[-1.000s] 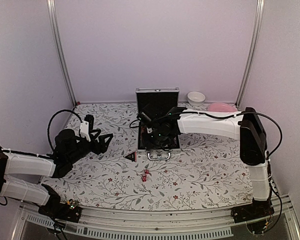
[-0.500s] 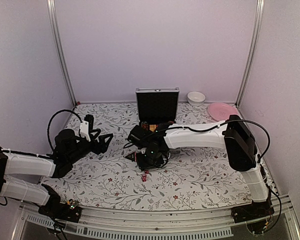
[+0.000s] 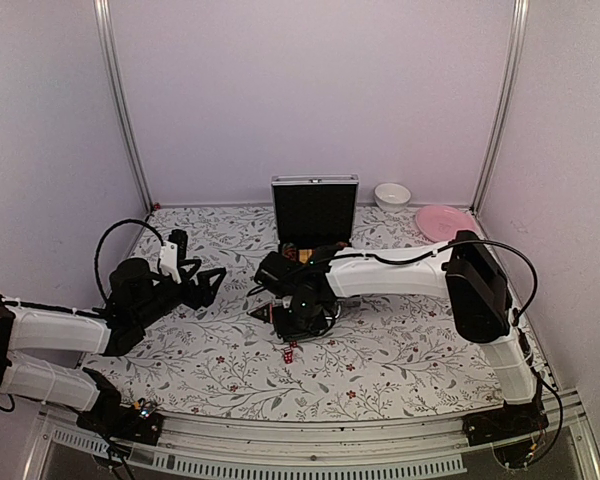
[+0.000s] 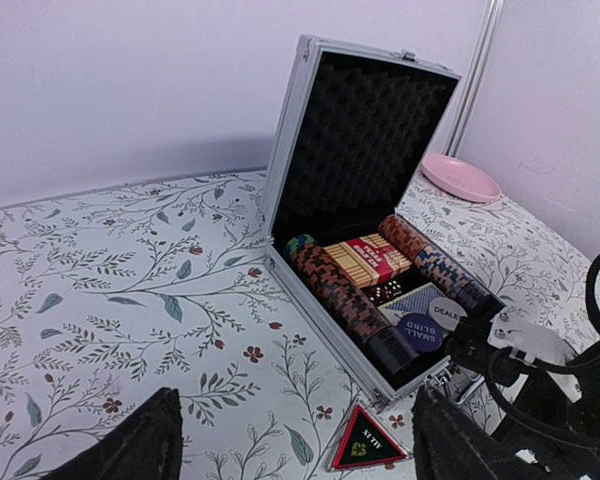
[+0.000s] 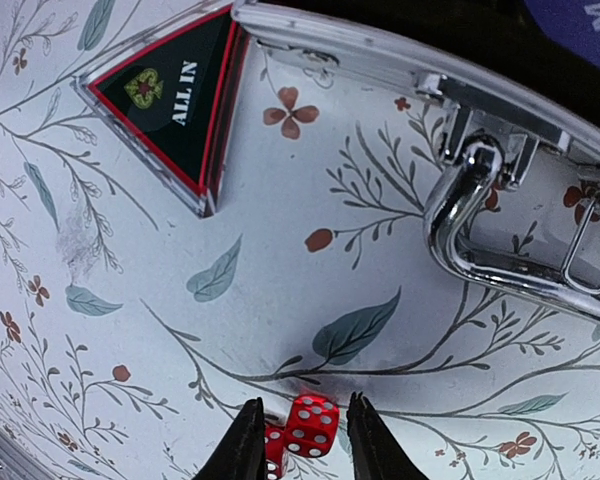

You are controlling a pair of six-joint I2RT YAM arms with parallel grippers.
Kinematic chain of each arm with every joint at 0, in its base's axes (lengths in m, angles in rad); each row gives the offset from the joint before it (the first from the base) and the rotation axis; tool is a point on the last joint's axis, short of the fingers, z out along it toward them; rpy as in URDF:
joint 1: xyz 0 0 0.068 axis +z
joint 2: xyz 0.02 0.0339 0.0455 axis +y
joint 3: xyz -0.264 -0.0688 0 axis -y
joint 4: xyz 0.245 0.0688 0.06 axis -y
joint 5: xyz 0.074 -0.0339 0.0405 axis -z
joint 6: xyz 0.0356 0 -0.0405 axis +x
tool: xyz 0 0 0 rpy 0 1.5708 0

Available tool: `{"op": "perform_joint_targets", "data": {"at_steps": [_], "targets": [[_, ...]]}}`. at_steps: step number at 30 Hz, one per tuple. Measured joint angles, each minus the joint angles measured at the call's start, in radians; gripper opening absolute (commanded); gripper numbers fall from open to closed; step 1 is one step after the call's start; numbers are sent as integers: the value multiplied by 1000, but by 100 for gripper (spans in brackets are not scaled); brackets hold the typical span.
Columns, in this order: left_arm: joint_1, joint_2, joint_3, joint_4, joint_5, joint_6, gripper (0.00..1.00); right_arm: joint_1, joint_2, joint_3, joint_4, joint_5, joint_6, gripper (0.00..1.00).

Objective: Pack up texas hold em set

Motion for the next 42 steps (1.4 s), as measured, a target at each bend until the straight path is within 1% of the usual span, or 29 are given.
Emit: {"op": "perform_joint_targets", "data": {"at_steps": [20, 22, 25, 33, 38, 42], "targets": [[0, 0, 0, 0, 0, -1, 80, 1, 4, 0, -18, 2, 5, 20], [0, 0, 0, 0, 0, -1, 79, 1, 4, 0, -18, 3, 5, 14], [0, 0, 0, 0, 0, -1, 79, 1, 4, 2, -21, 5, 5, 12], [0, -5, 0, -1, -1, -1, 80, -3, 2, 31, -42, 51, -1, 11], [0, -8, 0, 0, -2, -1, 79, -48, -51, 32, -54, 93, -31, 11], [0, -8, 0, 0, -5, -1, 80, -139, -106, 32, -31, 124, -78, 11]]}}
